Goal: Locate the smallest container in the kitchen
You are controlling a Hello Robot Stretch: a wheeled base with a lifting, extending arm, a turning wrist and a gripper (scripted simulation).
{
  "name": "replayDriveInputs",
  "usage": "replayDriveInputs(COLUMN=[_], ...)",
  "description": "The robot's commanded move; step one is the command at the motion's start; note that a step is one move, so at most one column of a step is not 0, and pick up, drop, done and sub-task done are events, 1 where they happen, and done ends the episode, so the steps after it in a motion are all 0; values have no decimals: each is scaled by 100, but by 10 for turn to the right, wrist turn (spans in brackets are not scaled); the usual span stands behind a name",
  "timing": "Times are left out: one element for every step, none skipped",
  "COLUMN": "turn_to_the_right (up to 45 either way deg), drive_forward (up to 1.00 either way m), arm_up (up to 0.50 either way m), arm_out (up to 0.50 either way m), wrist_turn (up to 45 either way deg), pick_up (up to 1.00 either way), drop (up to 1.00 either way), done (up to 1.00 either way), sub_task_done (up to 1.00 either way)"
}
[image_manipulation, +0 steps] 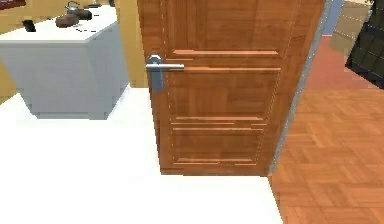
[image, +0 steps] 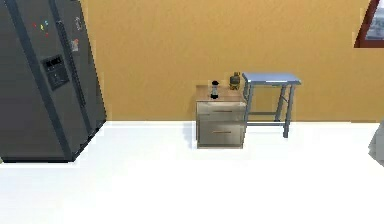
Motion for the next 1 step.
replayDriveInputs(turn_to_the_right=[0], drive_forward=[50], arm_up=[0], arm_out=[0], wrist_turn=[0], pick_up=[0], drop=[0], done=[0], sub_task_done=[0])
